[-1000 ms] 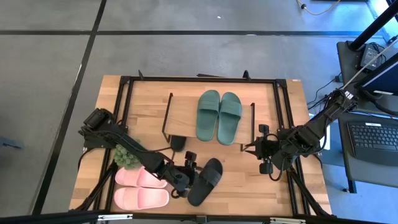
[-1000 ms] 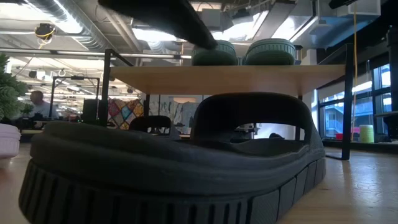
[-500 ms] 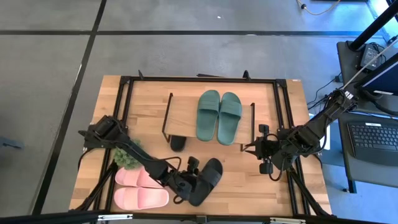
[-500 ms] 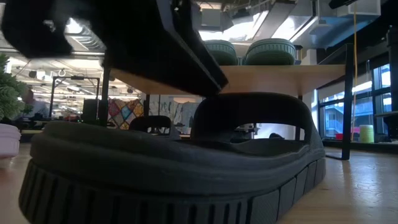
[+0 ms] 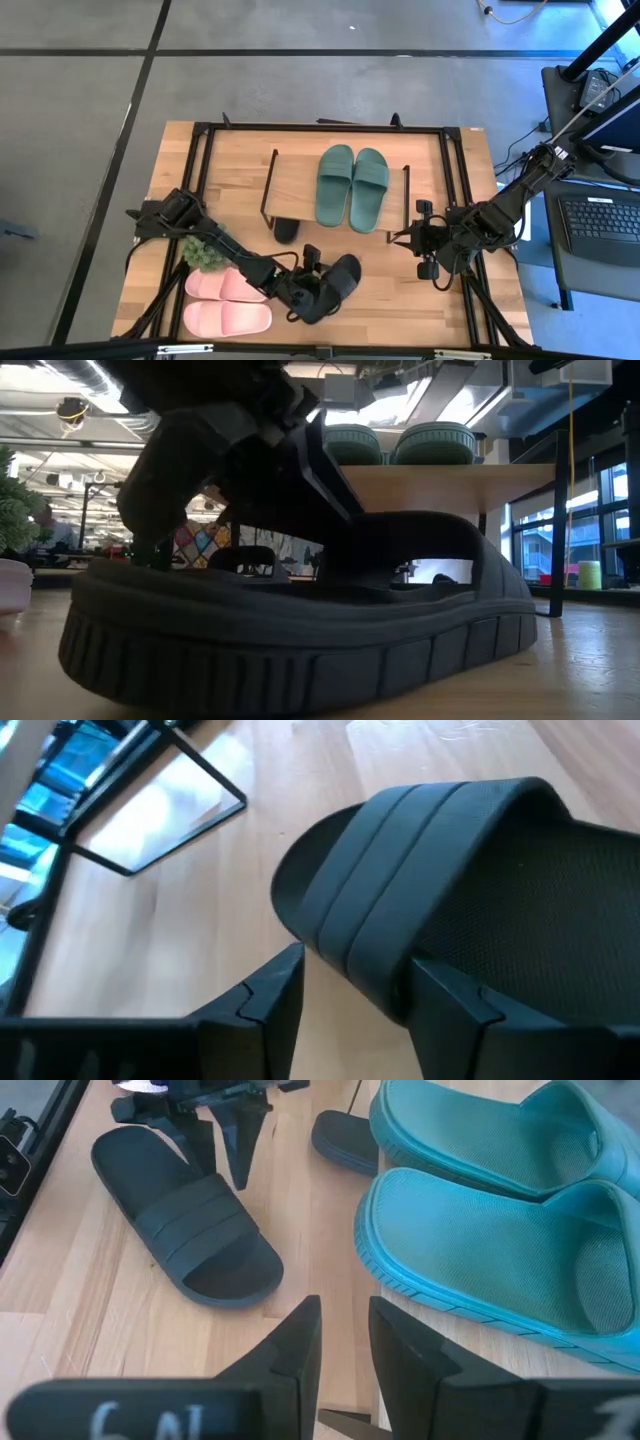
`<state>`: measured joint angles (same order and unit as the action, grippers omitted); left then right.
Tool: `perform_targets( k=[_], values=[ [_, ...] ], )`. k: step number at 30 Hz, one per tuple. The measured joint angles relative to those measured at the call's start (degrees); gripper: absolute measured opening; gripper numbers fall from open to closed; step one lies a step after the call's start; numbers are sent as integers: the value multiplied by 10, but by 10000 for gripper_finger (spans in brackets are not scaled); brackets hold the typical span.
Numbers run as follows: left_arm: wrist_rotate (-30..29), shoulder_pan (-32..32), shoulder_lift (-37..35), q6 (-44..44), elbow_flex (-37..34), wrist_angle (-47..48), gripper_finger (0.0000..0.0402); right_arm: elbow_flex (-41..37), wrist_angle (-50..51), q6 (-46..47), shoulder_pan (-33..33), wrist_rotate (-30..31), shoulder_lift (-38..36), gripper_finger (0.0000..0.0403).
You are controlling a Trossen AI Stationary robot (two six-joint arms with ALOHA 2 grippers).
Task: Pick and place slides into the shelf
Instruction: Put the black slipper under the shelf
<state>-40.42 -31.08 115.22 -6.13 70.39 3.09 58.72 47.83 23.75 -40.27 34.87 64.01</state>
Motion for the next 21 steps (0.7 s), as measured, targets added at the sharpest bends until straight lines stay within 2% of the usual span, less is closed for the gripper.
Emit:
perform_targets(
  k=[6, 13, 16, 21],
  values=[
    [53, 16, 0, 39, 0, 0, 103, 0, 0, 0, 0, 0, 0, 89],
    [39, 19, 0, 60, 0, -1, 14, 0, 0, 0, 0, 0, 0, 89],
    [7, 16, 0, 82, 0, 0, 10, 0, 0, 0, 0, 0, 0, 89],
    [-100, 9, 0, 153, 0, 20, 5, 0, 0, 0, 0, 0, 0, 89]
  ],
)
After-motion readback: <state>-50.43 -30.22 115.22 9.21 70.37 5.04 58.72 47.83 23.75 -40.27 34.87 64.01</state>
